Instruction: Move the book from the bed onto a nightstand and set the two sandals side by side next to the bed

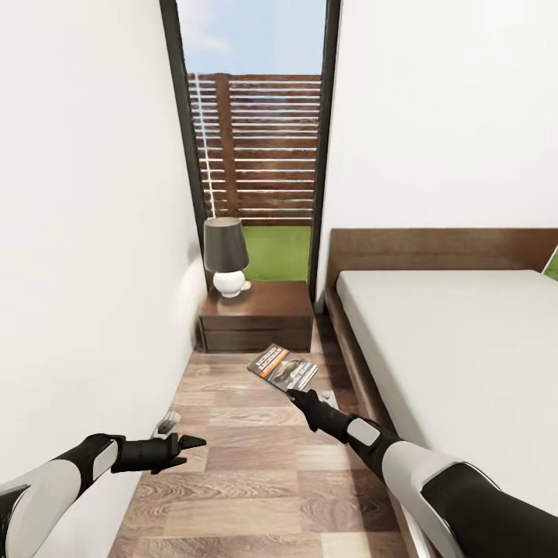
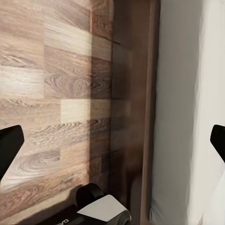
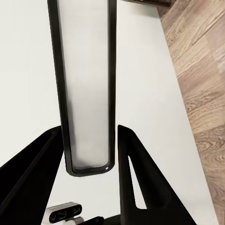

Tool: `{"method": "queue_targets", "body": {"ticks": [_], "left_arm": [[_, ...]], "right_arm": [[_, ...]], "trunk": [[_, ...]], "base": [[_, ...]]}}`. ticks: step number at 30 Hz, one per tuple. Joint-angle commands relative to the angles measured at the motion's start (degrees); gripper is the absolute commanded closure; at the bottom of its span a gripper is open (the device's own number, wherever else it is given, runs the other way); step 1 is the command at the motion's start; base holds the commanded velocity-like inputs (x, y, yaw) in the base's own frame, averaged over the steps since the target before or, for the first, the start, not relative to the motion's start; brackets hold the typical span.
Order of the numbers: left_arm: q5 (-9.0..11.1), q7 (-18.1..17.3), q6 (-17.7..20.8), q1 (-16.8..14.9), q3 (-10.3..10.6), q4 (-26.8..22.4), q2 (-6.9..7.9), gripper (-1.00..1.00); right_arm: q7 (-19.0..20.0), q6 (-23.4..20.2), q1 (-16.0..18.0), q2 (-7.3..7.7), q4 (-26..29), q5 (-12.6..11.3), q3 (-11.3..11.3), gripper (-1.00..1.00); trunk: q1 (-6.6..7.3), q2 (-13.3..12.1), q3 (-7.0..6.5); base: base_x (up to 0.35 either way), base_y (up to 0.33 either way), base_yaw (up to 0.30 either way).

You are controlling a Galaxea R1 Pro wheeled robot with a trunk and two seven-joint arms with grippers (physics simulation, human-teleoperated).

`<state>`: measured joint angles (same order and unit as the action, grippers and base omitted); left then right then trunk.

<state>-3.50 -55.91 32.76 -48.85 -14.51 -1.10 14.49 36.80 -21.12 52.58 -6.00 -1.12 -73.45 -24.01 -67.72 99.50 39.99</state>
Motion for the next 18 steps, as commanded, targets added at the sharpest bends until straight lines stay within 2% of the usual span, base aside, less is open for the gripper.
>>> {"method": "queue_targets", "body": {"ticks": [1, 10, 18], "left_arm": [[-0.37, -0.16, 0.46, -0.02, -0.43, -0.04, 0.01, -1.00], [-0.37, -0.11, 0.46, -0.02, -0.43, -0.08, 0.01, -1.00], [-0.37, -0.08, 0.46, -0.02, -0.43, -0.05, 0.01, -1.00]], "right_arm": [[0.15, -0.33, 0.07, -0.03, -0.11, -0.64, -0.34, 1.00], [0.12, -0.33, 0.07, 0.00, -0.11, -0.65, -0.34, 1.00], [0.12, -0.39, 0.07, 0.02, -0.11, -0.57, -0.38, 1.00]], "trunk": [[-0.01, 0.03, 0.06], [-0.01, 0.03, 0.06], [-0.01, 0.03, 0.06]], "base": [[0.164, 0.000, 0.000], [0.164, 0.009, 0.000], [0.164, 0.071, 0.000]]}}
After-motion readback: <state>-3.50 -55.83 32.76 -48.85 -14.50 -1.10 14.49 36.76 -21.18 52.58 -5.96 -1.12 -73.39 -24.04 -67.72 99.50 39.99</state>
